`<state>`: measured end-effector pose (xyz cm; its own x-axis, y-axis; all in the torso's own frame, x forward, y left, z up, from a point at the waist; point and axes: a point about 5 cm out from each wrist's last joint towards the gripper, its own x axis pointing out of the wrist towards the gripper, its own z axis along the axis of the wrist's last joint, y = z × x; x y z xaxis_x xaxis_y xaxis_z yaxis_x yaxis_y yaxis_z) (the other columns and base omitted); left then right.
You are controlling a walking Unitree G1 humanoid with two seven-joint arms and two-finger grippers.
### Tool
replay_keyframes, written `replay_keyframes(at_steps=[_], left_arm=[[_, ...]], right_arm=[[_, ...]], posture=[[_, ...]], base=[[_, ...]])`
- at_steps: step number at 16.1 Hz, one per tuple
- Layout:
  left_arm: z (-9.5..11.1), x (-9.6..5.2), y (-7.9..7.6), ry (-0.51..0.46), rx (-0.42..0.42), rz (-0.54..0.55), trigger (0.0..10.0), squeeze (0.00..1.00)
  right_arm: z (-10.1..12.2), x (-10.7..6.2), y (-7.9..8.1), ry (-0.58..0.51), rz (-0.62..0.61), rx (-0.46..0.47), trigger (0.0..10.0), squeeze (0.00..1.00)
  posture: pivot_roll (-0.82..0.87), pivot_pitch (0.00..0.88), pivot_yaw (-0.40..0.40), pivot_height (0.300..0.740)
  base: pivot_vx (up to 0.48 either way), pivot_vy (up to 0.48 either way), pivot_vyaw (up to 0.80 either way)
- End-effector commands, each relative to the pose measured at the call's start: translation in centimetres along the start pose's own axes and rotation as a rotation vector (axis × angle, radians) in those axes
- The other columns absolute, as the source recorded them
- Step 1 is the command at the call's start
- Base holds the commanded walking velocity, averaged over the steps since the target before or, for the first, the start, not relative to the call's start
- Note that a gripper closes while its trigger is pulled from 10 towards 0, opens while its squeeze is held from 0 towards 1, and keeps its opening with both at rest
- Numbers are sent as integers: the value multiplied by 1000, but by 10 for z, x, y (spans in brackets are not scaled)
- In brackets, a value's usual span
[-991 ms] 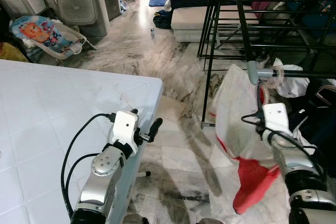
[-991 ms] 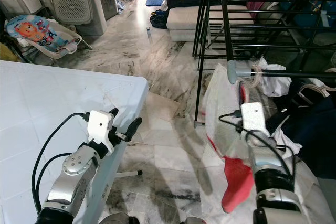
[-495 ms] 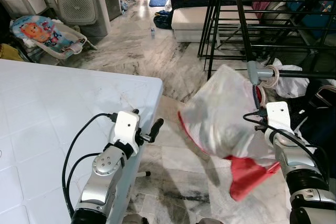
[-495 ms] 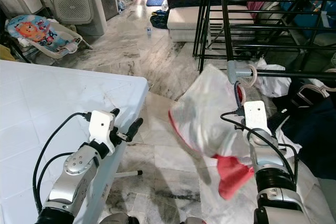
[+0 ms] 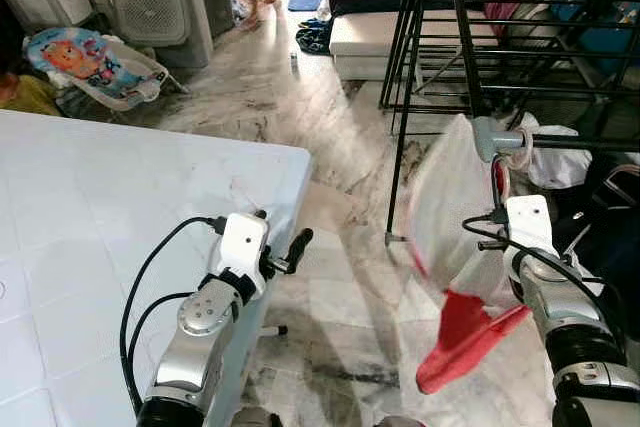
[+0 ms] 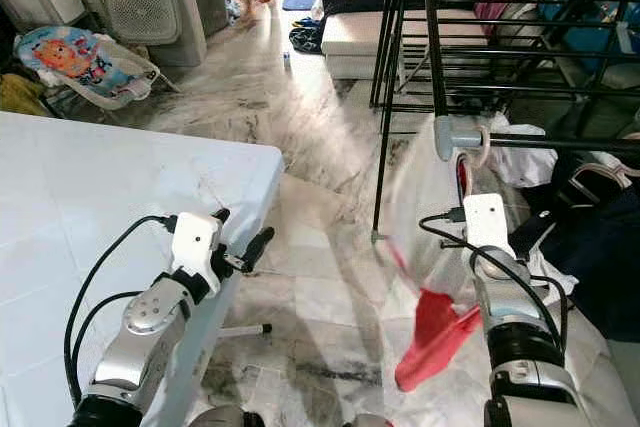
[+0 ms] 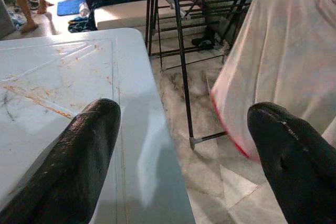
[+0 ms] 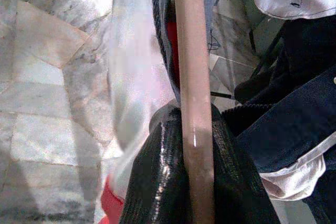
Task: Hang hanger
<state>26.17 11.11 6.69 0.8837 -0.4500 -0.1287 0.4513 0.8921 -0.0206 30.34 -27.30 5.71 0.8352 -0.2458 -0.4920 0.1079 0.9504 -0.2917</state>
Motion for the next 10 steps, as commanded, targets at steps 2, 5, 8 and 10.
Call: replay_keyframes(at_steps=[2,5,8,10], left_arm=[[-1,0,3,18,10,0,10000,0],[-2,0,2,20,13,-3,10000,0],[-2,1,2,22,16,-9,10000,0],[-2,1,2,22,18,-10,10000,0]], right_arm=[[8,-2,2,-54,4,9,10000,0],[6,-2,0,-53,-2,18,10000,0],[5,-3,-3,-61,-15,27,10000,1000],[6,-3,-3,-69,-13,35,10000,898]], posture=[[-82,0,59,740],[-82,0,59,740],[-86,0,63,740],[-85,0,63,740]], base=[[0,0,0],[0,0,0],[0,0,0],[0,0,0]])
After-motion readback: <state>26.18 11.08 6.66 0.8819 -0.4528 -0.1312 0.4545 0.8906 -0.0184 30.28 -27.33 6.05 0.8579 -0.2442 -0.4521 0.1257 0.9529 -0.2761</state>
